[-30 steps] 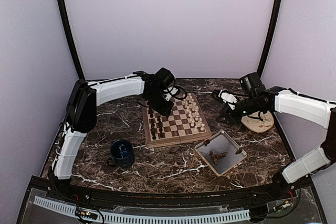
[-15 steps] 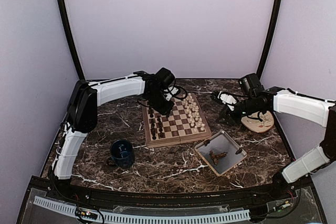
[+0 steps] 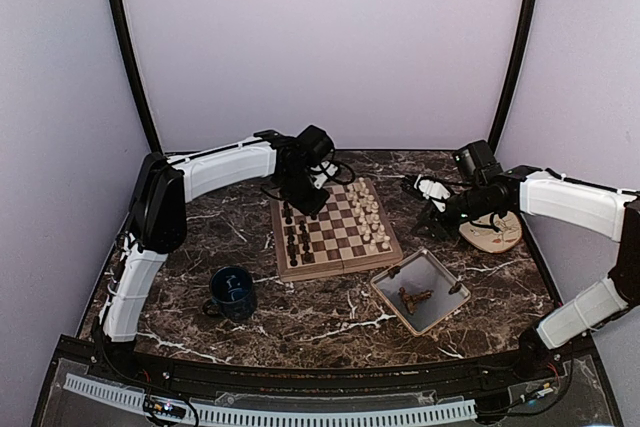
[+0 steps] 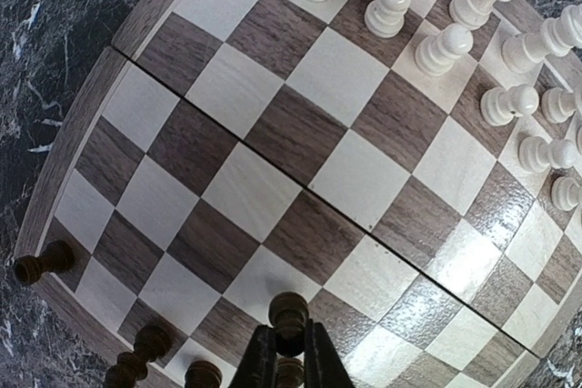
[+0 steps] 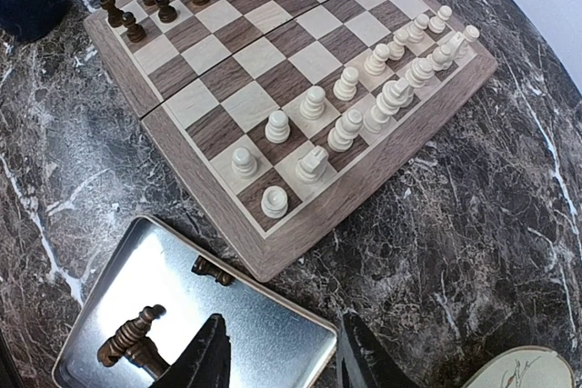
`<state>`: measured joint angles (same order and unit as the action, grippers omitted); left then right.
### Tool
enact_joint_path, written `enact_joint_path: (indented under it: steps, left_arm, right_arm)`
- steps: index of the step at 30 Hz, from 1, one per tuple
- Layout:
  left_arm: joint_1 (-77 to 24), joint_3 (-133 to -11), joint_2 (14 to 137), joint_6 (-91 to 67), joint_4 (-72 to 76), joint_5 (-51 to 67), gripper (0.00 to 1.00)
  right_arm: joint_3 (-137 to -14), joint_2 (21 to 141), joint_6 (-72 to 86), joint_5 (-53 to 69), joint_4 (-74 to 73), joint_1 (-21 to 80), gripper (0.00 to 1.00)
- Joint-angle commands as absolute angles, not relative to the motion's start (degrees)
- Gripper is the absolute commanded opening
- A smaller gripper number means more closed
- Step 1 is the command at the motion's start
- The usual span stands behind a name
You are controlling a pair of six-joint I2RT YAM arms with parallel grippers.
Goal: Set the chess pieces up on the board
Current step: Pick up the pawn from the chessboard, then place the pawn at e7.
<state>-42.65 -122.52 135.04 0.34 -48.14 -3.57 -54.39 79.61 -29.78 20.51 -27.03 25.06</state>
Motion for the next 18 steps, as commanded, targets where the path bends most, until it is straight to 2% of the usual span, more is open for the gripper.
enact_joint_path:
  steps: [1,18]
  left_arm:
    - [-42.4,-123.4,132.7,1.3,-52.3,-6.7,0.09]
    - [-42.0,-121.5,131.8,1.3,-53.6,-11.8,0.09]
  right_arm:
    - [-53.9,80.1,-30.3,20.1,-26.5,24.7,0.41]
    - [-54.0,80.8,-30.3,20.3,-26.8,24.7,0.41]
